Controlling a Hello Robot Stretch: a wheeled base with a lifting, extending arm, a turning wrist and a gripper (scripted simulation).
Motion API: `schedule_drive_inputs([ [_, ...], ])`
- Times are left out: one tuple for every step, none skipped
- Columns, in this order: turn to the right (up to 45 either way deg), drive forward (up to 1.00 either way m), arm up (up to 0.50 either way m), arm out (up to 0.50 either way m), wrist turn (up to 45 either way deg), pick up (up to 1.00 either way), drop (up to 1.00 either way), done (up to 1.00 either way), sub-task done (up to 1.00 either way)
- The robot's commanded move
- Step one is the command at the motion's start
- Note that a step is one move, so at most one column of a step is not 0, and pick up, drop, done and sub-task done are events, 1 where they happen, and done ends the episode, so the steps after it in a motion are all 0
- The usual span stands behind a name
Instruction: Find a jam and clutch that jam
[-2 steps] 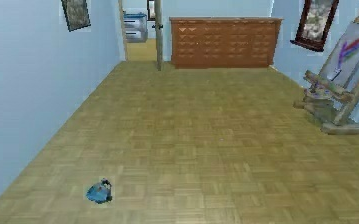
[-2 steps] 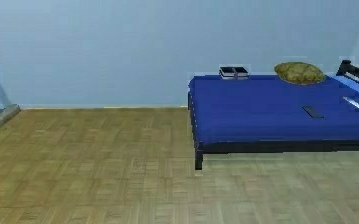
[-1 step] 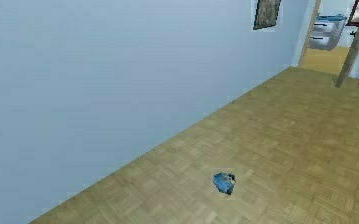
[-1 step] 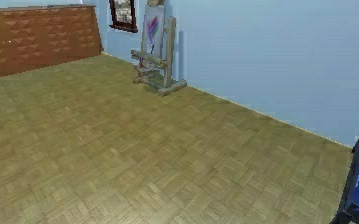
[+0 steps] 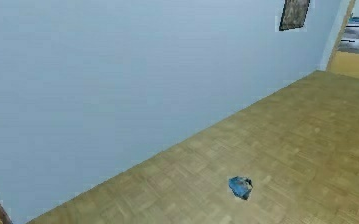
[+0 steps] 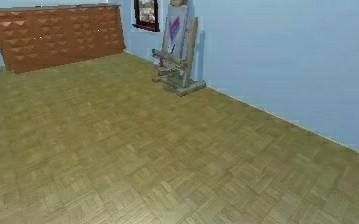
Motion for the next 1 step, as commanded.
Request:
schedule_drive_inputs([
  [0.0,0.15,0.0,0.0,0.0,0.0,0.0,0.0,0.0],
])
